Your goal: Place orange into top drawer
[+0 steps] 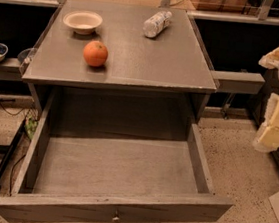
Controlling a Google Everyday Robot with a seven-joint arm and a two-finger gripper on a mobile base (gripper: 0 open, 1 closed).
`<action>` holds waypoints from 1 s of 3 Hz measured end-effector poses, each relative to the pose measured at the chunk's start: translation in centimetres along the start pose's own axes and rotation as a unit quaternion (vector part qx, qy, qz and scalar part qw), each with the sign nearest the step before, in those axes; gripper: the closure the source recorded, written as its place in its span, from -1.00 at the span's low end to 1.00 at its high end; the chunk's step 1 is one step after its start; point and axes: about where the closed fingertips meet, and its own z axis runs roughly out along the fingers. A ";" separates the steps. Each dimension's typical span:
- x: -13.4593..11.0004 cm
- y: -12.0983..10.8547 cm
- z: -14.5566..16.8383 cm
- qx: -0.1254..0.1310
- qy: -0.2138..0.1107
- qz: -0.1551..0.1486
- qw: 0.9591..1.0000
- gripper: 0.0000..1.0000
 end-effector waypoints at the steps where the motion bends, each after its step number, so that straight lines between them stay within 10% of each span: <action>1: 0.0 0.0 0.0 0.000 0.000 0.000 1.000 -1.00; 3: -2.9 -2.9 1.4 -0.043 -0.066 -0.017 0.997 -1.00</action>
Offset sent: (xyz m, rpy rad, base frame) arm 0.0439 0.0193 0.0066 0.2256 0.0865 0.1187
